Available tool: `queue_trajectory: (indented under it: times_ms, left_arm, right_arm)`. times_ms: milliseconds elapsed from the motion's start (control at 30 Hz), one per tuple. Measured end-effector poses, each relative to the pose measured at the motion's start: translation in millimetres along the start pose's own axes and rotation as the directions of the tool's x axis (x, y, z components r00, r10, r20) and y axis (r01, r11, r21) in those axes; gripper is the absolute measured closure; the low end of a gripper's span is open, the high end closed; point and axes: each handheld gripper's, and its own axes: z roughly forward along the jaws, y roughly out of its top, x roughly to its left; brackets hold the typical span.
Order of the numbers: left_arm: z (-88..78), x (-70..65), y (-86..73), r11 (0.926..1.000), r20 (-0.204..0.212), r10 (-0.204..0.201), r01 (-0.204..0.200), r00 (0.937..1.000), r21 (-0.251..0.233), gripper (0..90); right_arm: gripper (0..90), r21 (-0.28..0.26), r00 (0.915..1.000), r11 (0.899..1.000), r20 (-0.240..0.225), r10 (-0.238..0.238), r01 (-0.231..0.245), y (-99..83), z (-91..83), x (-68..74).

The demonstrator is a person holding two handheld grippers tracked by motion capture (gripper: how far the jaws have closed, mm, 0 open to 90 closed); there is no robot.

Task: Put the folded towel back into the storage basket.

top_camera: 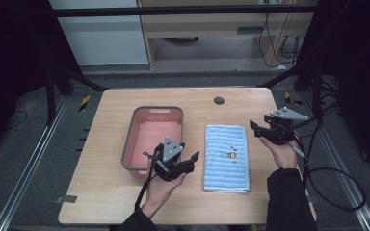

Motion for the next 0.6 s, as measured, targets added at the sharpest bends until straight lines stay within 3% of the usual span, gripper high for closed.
queue_trajectory:
  times_ms: [167, 600]
  left_arm:
    - [10.6, -8.8, -3.9, 0.9989, 0.001, 0.034, -0.034, 0.9994, 0.031, 42.2]
    - [39.2, -26.4, -23.1, 0.9937, 0.025, 0.053, -0.055, 0.9983, 0.098, 45.2]
  right_arm:
    - [40.5, 0.011, 0.9998, 1.0, -0.019, -0.001, 0.002, -2.6, 9.0, 0.1]
    - [44.2, 0.058, 0.9995, 0.998, -0.03, 0.008, -0.007, -12.8, 32.0, -1.5]
